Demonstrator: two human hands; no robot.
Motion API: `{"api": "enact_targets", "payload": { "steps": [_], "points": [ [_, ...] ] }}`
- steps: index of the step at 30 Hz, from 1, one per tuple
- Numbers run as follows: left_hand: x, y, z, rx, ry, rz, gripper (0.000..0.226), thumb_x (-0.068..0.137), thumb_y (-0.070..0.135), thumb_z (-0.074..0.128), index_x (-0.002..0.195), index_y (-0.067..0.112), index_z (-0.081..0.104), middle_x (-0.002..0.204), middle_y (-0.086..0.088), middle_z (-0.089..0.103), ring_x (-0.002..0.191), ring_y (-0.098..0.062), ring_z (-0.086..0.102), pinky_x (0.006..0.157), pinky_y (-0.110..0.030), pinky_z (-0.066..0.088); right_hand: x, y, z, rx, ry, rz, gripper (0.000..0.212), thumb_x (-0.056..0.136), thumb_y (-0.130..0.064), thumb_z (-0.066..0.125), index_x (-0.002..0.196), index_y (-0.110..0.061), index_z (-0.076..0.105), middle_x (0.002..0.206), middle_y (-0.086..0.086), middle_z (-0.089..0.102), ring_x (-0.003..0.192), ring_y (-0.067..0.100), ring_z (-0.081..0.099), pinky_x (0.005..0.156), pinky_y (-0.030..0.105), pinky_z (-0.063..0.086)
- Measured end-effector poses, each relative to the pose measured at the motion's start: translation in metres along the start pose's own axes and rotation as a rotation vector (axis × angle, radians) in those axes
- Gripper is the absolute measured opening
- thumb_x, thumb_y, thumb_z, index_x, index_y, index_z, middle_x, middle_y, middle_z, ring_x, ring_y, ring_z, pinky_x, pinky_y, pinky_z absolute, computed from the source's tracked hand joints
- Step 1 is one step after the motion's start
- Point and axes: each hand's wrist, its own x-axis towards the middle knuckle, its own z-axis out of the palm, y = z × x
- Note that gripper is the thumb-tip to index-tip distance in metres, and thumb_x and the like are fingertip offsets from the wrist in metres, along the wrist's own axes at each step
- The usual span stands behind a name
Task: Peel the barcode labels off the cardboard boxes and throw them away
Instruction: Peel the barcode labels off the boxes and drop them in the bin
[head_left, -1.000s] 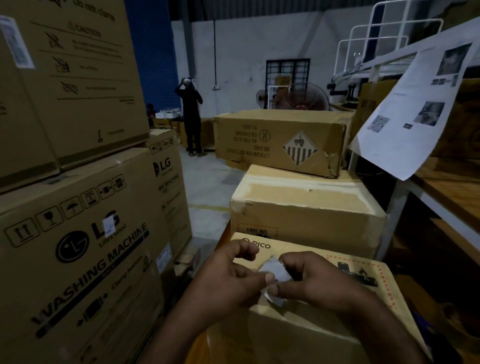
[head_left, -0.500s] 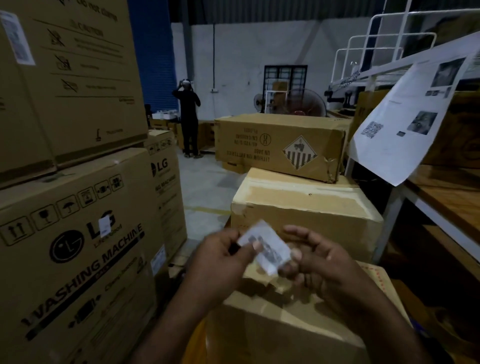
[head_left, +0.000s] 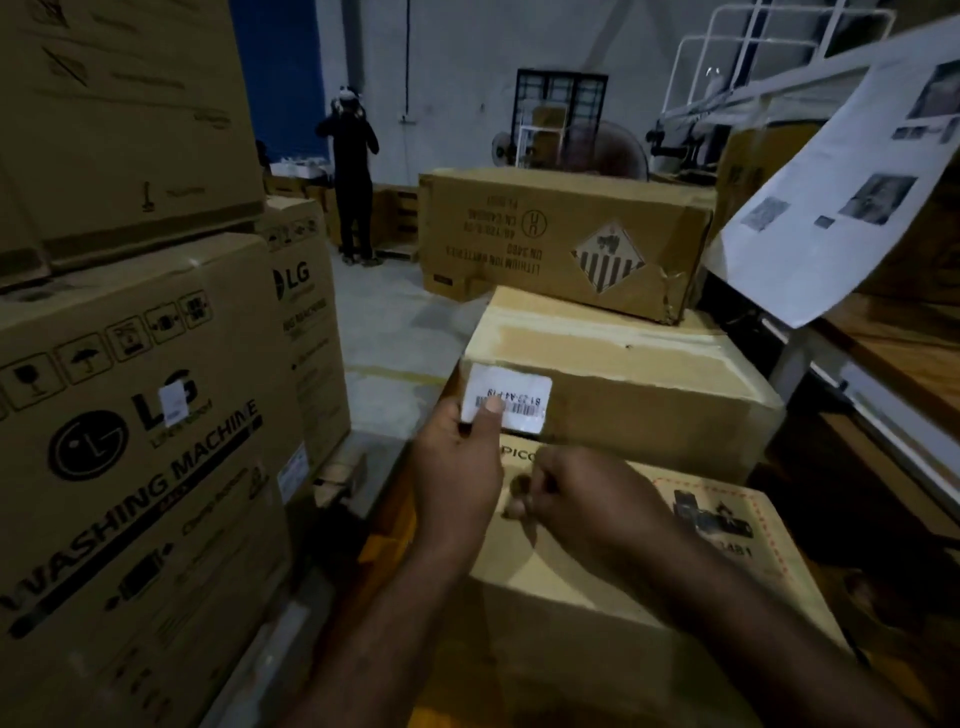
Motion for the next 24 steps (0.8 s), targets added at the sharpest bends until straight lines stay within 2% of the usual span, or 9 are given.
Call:
{"api": "enact_targets", "payload": {
  "steps": [2, 4, 8, 10, 13, 16, 19, 21, 24],
  "points": [
    [0.003, 0.001, -0.002, -0.046, 0.018, -0.022, 0.014, 0.098, 0.026, 0.058, 0.098, 0.018, 0.069, 0.084, 0.002, 0.075, 0.073, -0.008, 0.072, 0.057, -0.023, 0.053, 0.014, -0.007, 0.002, -0.031, 0.018, -0.017, 0.022, 0.086, -0.037, 0.067, 0.068, -0.026, 0.062, 0.060, -0.018, 0.060, 0.063, -0.004, 0.057, 0.059, 0.027, 0.047],
    [0.004, 0.000, -0.003, -0.062, 0.054, -0.018, 0.014, 0.098, 0.025, 0.057, 0.098, 0.017, 0.068, 0.084, 0.002, 0.074, 0.072, -0.007, 0.071, 0.053, -0.018, 0.050, 0.014, -0.009, 0.003, -0.023, 0.046, -0.054, 0.022, 0.086, -0.037, 0.068, 0.069, -0.025, 0.061, 0.061, -0.018, 0.058, 0.062, -0.004, 0.055, 0.060, 0.029, 0.048],
    [0.007, -0.002, -0.005, -0.113, 0.105, -0.017, 0.012, 0.098, 0.025, 0.058, 0.093, 0.017, 0.066, 0.082, 0.001, 0.074, 0.069, -0.008, 0.071, 0.053, -0.024, 0.053, -0.025, 0.005, -0.003, -0.073, 0.004, -0.093, 0.027, 0.083, -0.048, 0.069, 0.073, -0.025, 0.057, 0.072, -0.011, 0.059, 0.068, 0.001, 0.053, 0.063, 0.032, 0.050],
    [0.008, -0.003, -0.003, -0.095, 0.084, -0.016, 0.014, 0.098, 0.027, 0.058, 0.099, 0.016, 0.067, 0.089, 0.000, 0.075, 0.078, -0.012, 0.073, 0.060, -0.030, 0.058, -0.038, 0.014, -0.011, -0.110, -0.064, -0.098, 0.029, 0.082, -0.051, 0.068, 0.072, -0.026, 0.055, 0.072, -0.012, 0.056, 0.070, 0.000, 0.051, 0.060, 0.025, 0.043],
    [0.005, -0.002, 0.000, -0.061, 0.041, -0.015, 0.017, 0.097, 0.028, 0.058, 0.102, 0.016, 0.068, 0.095, -0.001, 0.075, 0.087, -0.018, 0.073, 0.071, -0.041, 0.061, -0.032, 0.013, -0.013, -0.102, -0.056, -0.107, 0.028, 0.080, -0.050, 0.070, 0.073, -0.026, 0.058, 0.072, -0.014, 0.057, 0.071, 0.000, 0.052, 0.060, 0.027, 0.042],
    [0.005, -0.003, 0.001, -0.046, 0.044, -0.012, 0.014, 0.097, 0.027, 0.059, 0.099, 0.016, 0.068, 0.091, 0.000, 0.075, 0.082, -0.014, 0.073, 0.065, -0.033, 0.058, -0.007, 0.001, -0.002, -0.054, 0.052, -0.131, 0.022, 0.082, -0.043, 0.071, 0.073, -0.025, 0.060, 0.075, -0.014, 0.062, 0.074, 0.005, 0.058, 0.064, 0.032, 0.048],
    [0.005, -0.001, -0.001, -0.041, 0.051, -0.016, 0.014, 0.098, 0.026, 0.058, 0.103, 0.017, 0.067, 0.091, 0.002, 0.074, 0.081, -0.010, 0.073, 0.061, -0.026, 0.055, 0.013, -0.005, 0.007, -0.064, 0.088, -0.129, 0.022, 0.085, -0.035, 0.068, 0.068, -0.026, 0.056, 0.071, -0.016, 0.058, 0.073, 0.004, 0.058, 0.058, 0.028, 0.041],
    [0.005, -0.001, -0.002, -0.046, 0.052, -0.020, 0.014, 0.098, 0.027, 0.057, 0.101, 0.019, 0.067, 0.090, 0.001, 0.075, 0.079, -0.012, 0.073, 0.062, -0.032, 0.058, 0.008, 0.000, 0.007, -0.047, 0.091, -0.136, 0.026, 0.083, -0.039, 0.071, 0.068, -0.025, 0.055, 0.069, -0.015, 0.059, 0.069, 0.001, 0.055, 0.056, 0.028, 0.037],
    [0.004, -0.002, -0.004, -0.054, 0.046, -0.014, 0.015, 0.098, 0.029, 0.057, 0.100, 0.019, 0.068, 0.090, 0.001, 0.075, 0.078, -0.015, 0.074, 0.066, -0.041, 0.061, -0.018, 0.015, -0.004, -0.066, 0.008, -0.131, 0.028, 0.080, -0.047, 0.071, 0.070, -0.026, 0.057, 0.072, -0.012, 0.061, 0.071, 0.001, 0.054, 0.060, 0.031, 0.045]
  ]
}}
